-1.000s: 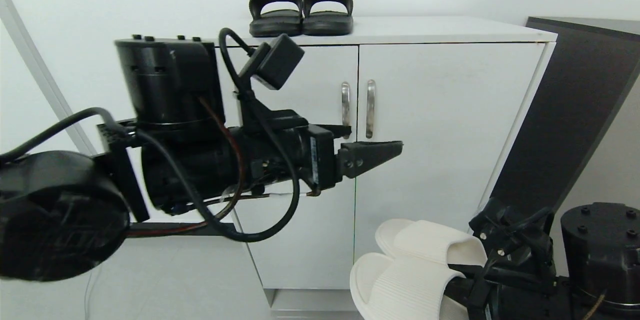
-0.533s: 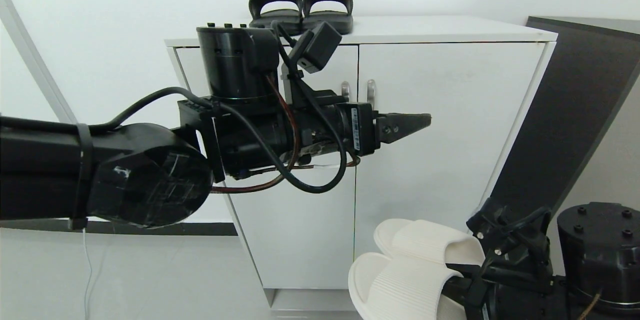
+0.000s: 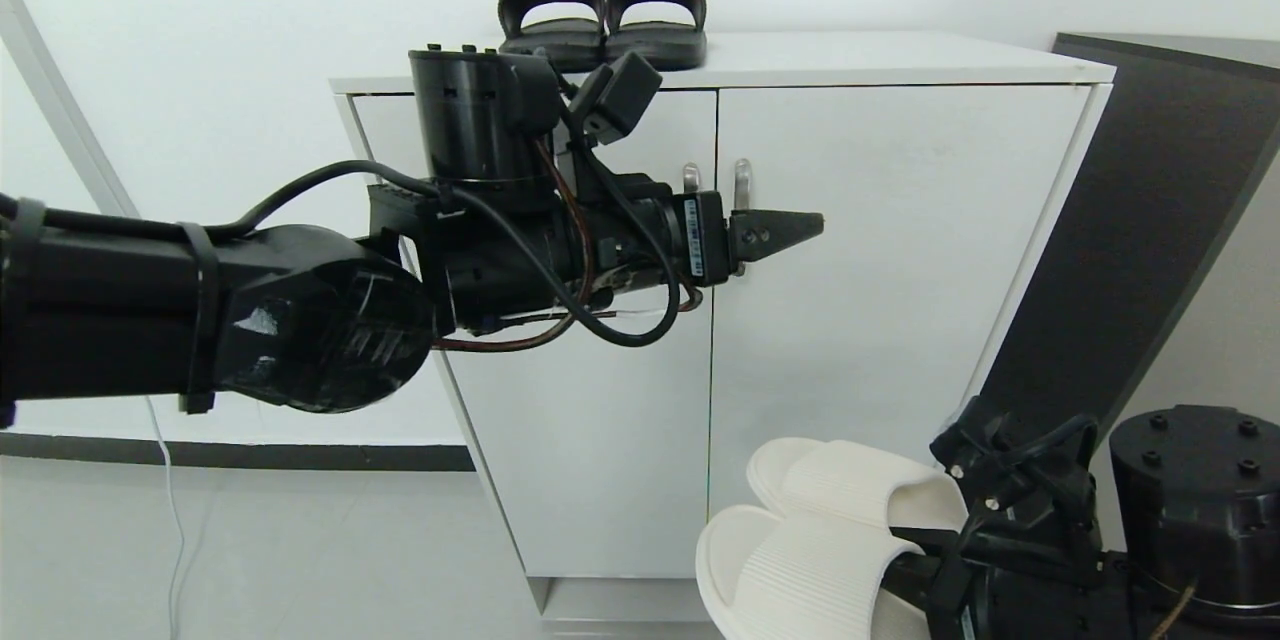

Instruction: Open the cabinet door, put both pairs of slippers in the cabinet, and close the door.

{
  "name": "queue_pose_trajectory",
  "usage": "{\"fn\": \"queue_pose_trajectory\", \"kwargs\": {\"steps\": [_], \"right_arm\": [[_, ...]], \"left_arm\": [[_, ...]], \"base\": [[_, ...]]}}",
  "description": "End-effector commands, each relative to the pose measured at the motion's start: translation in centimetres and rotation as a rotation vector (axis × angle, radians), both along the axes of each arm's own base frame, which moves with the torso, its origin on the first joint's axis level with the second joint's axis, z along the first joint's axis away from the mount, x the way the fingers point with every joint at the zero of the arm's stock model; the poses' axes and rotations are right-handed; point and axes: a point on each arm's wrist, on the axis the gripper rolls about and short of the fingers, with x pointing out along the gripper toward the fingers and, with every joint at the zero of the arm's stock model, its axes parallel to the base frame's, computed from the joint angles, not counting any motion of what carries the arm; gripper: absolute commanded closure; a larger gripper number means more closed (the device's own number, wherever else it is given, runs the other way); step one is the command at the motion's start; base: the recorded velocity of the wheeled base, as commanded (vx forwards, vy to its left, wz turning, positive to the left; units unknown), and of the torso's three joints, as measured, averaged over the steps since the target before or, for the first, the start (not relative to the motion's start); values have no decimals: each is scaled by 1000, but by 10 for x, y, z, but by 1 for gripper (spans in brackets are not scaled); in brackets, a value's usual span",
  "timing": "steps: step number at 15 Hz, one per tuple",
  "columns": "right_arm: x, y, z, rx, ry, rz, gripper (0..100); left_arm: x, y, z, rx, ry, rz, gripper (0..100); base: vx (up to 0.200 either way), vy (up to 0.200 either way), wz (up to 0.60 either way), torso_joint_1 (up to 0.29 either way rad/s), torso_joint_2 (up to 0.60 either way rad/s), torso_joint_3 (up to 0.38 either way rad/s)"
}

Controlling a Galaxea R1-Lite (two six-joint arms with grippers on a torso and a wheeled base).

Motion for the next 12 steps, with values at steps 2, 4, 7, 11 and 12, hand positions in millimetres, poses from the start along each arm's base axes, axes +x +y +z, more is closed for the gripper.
{"fn": "queue_pose_trajectory", "kwargs": {"steps": [2,4,7,11,12], "right_arm": [[0,1,-1,-4,4,1,100],[1,1,-2,-6,4,2,100],[1,1,-2,-9,3,3,100],[0,1,-1,-4,-2,3,100],[0,1,-1,-4,-2,3,100]], "left_arm": [[9,-2,2,-1,-5,43,0],[14,-5,2,0,-4,55,0],[18,-8,2,12,10,61,0],[26,-15,-3,19,16,60,0],[27,-16,-3,16,12,60,0]], "base": [[0,0,0,0,0,0],[0,0,0,0,0,0],[0,0,0,0,0,0],[0,0,0,0,0,0],[0,0,0,0,0,0]]}}
